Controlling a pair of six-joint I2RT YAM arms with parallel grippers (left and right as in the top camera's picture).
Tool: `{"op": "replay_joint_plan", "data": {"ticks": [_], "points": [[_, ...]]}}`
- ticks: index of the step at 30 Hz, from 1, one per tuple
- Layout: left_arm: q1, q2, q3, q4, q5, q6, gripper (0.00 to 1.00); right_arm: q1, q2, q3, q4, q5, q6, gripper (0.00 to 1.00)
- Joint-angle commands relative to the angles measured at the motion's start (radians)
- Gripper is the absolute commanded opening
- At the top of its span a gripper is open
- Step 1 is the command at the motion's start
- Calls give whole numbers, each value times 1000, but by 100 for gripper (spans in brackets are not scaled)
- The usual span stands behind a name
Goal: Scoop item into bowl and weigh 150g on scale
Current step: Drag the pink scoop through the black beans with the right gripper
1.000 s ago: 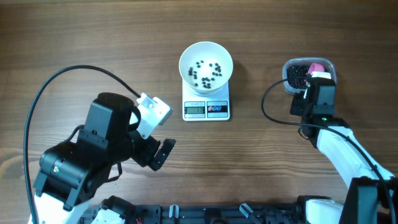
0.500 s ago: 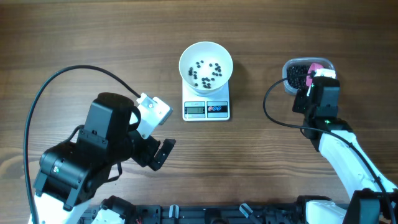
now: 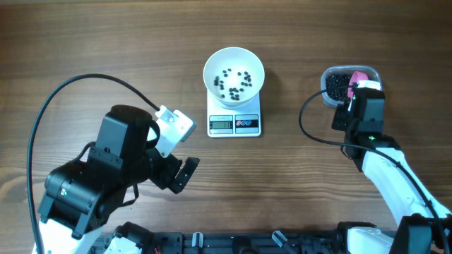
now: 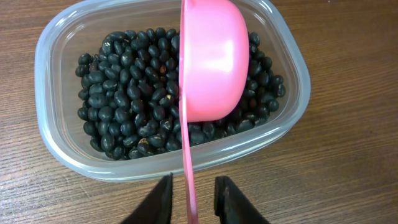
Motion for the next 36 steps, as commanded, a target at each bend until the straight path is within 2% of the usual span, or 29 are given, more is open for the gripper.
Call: {"op": "replay_joint_plan", "data": {"ticks": [1, 6, 9, 18, 26, 33, 36], "points": [[7, -5, 12, 1, -2, 15, 100, -7, -13, 3, 6, -8, 14, 20], [7, -5, 12, 1, -2, 15, 100, -7, -13, 3, 8, -13, 14, 13], [7, -5, 12, 1, -2, 15, 100, -7, -13, 4, 8, -13, 14, 4], [7, -5, 12, 1, -2, 15, 100, -7, -42, 16, -46, -13, 21, 4], [7, -5, 12, 1, -2, 15, 100, -7, -146, 143, -282, -85, 16, 4], [7, -5, 12, 1, -2, 15, 100, -7, -151, 259, -450, -97, 7, 4], [7, -5, 12, 1, -2, 15, 100, -7, -151, 330, -541, -105, -40, 4]]}}
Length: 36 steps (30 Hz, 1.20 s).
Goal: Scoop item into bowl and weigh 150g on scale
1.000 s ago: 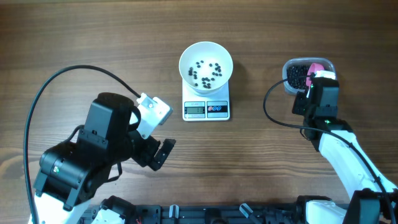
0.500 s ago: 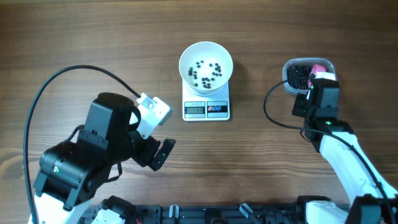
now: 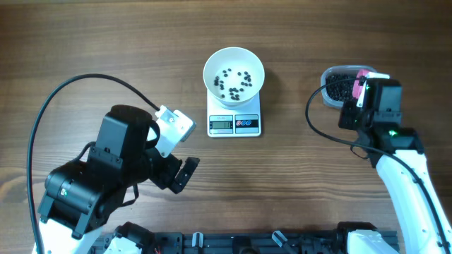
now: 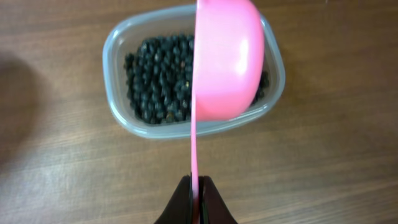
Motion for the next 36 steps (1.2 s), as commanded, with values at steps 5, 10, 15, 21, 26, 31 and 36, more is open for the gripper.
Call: {"op": "replay_joint_plan", "data": {"ticks": [5, 10, 15, 21, 26, 31, 36], "points": [[7, -5, 12, 1, -2, 15, 100, -19, 17, 225, -229, -24, -113, 4], [7, -5, 12, 1, -2, 15, 100, -35, 101, 377, -394, -24, -134, 4], [7, -5, 12, 1, -2, 15, 100, -35, 247, 542, -550, -6, -167, 4], [7, -5, 12, 1, -2, 15, 100, -35, 375, 559, -544, 26, -176, 4], [7, -5, 12, 1, -2, 15, 100, -35, 431, 559, -489, 127, -201, 4], [7, -5, 12, 1, -2, 15, 100, -30, 449, 559, -441, 208, -261, 5], [7, -5, 12, 1, -2, 15, 100, -27, 476, 558, -457, 225, -281, 5]]}}
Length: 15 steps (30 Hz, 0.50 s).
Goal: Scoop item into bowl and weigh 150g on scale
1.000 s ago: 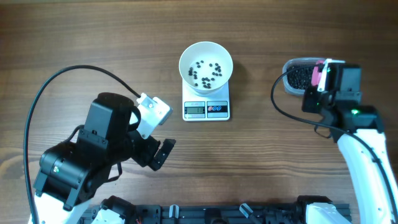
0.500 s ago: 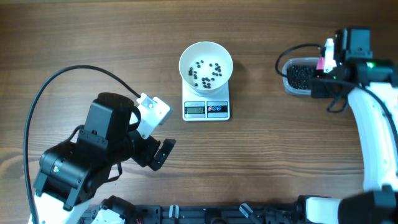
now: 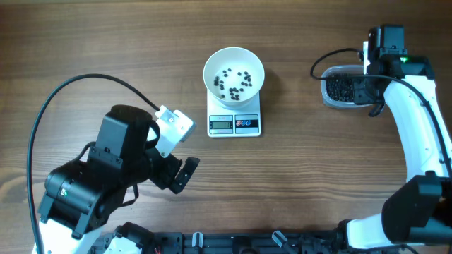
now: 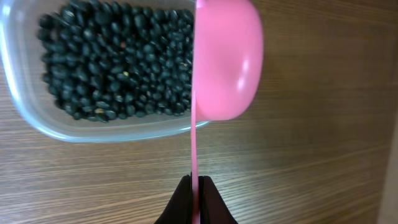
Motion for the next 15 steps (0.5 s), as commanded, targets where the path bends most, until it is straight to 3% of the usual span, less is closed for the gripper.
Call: {"op": "replay_joint_plan", "data": {"ticks": [1, 15], "points": [[7, -5, 12, 1, -2, 15, 100, 6, 40, 21, -13, 53, -41, 4], [7, -5, 12, 1, -2, 15, 100, 50, 160, 22, -28, 88, -43, 4]]}}
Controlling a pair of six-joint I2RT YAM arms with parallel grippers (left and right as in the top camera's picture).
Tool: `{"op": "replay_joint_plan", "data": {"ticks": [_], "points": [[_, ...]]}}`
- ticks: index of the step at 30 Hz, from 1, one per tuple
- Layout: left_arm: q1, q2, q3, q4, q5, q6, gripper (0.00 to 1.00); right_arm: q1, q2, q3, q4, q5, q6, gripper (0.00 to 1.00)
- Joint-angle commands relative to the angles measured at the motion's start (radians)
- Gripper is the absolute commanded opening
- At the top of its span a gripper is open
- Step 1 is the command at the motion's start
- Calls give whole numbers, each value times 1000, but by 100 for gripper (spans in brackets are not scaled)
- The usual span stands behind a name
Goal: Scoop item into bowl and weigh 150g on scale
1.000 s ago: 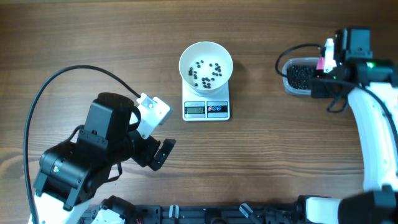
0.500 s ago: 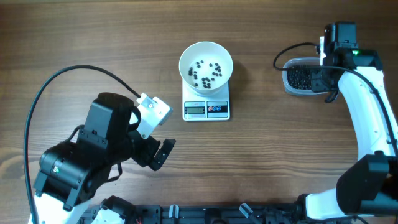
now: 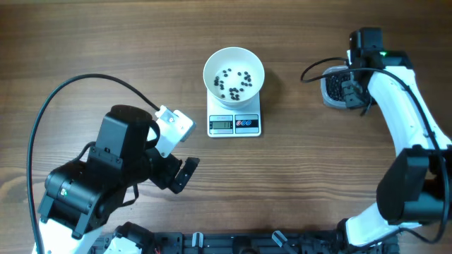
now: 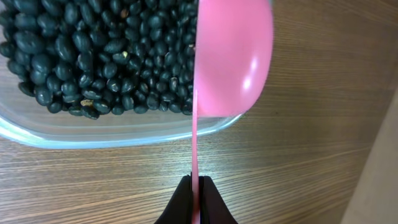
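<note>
A white bowl point(image 3: 234, 76) with a few black beans stands on the small scale point(image 3: 234, 123) at the table's middle back. At the right back is a clear plastic tub point(image 3: 334, 90) of black beans point(image 4: 93, 62). My right gripper point(image 4: 195, 186) is shut on the thin handle of the pink scoop point(image 4: 231, 59), whose cup hangs edge-on over the tub's near right corner. In the overhead view the right gripper point(image 3: 359, 53) is over the tub and hides the scoop. My left gripper point(image 3: 185, 173) rests at the front left, open and holding nothing.
Black cables loop over the table at the left point(image 3: 42, 120) and beside the tub point(image 3: 314, 67). The right arm point(image 3: 399, 113) runs along the right edge. The left arm's bulk point(image 3: 106, 173) fills the front left.
My right gripper has shifted a little left over the tub and come closer to it; the beans look larger in the wrist view. The scoop stays gripped. Left arm is still.
First my right gripper stood open around the scoop's handle, the scoop resting in the bean tub. Then it was shut on the handle and held the scoop higher. Then the arm had swung to the tub's far side, and now the scoop hangs closer over the tub's corner.
</note>
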Motion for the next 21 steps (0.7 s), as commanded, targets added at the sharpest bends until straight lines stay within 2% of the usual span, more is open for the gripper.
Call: {"op": "replay_joint_plan", "data": {"ticks": [1, 13, 21], "points": [[7, -5, 12, 1, -2, 15, 100, 3, 36, 20, -13, -23, -6, 4], [7, -5, 12, 1, -2, 15, 100, -7, 36, 99, -87, -200, -6, 4], [7, -5, 12, 1, -2, 15, 100, -111, 37, 115, -142, -381, 5, 4]]}}
